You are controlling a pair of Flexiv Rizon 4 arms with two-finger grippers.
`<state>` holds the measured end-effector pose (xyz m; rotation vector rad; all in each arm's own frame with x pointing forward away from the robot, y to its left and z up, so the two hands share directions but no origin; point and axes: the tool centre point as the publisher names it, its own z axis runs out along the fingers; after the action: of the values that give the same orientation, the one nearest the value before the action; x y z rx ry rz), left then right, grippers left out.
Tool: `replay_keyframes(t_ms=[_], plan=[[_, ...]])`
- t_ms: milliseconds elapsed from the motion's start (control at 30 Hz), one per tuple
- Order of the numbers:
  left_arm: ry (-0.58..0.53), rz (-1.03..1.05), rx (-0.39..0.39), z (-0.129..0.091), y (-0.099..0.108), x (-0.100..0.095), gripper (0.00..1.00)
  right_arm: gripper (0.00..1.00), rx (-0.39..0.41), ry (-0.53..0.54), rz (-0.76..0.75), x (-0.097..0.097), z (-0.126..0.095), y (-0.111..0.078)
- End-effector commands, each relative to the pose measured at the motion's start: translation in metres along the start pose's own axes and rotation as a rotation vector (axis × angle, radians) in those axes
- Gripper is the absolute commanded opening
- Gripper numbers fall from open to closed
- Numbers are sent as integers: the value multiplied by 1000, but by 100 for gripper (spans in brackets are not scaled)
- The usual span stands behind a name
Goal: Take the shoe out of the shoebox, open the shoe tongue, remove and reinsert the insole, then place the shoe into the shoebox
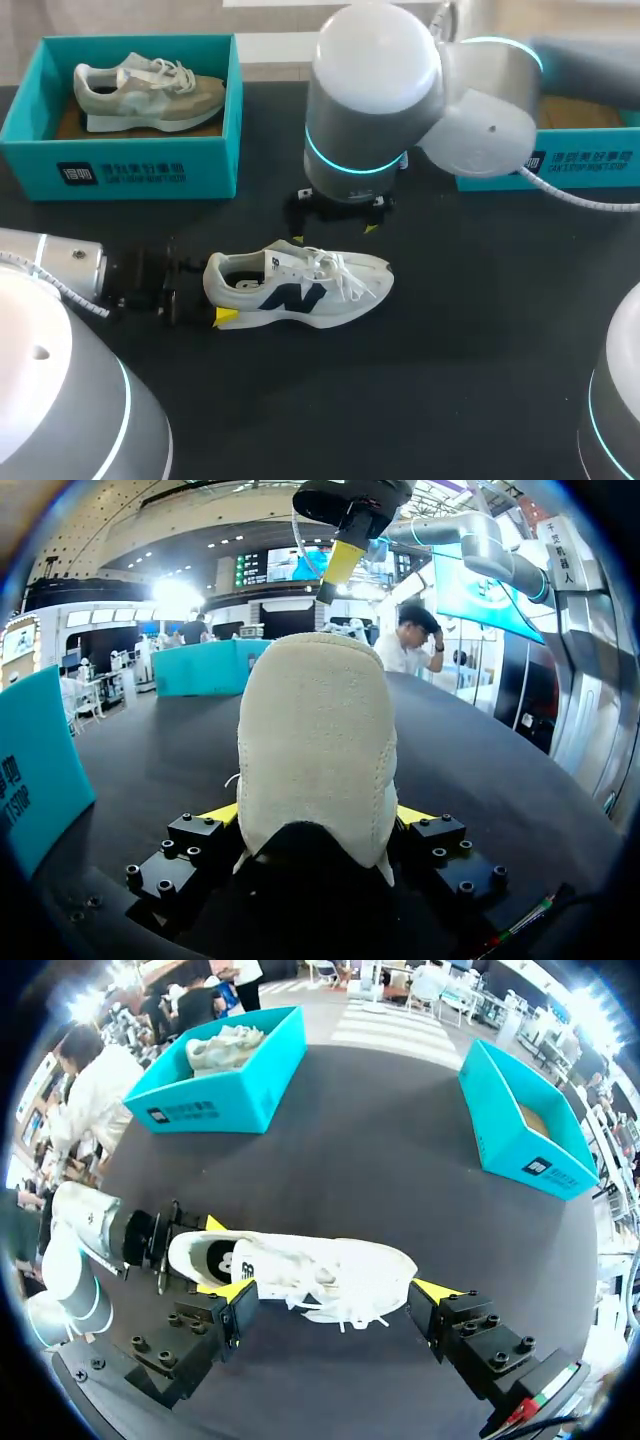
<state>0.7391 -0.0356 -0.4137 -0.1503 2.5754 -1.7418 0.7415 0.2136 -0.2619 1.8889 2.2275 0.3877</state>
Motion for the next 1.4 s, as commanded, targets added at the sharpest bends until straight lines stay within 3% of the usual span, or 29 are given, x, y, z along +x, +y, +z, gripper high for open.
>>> replay_keyframes(t_ms=[33,167,300,500,633,1133,1400], plan=[[-2,-1,0,7,5,3,0,100,-1,-6,2,3,1,0],[-2,-1,0,7,5,3,0,100,-1,-6,2,3,1,0],[-2,-1,0,7,5,3,0,100,31,-37,75,32,19,-1],[-2,-1,0,7,5,3,0,100,60,-97,160,57,36,-5],[-2,-1,0,7,5,3,0,100,56,-102,217,61,39,-9],[-2,-1,0,7,5,3,0,100,146,-173,186,100,62,-17],[-2,-1,0,7,5,3,0,100,173,-243,194,102,80,-16]])
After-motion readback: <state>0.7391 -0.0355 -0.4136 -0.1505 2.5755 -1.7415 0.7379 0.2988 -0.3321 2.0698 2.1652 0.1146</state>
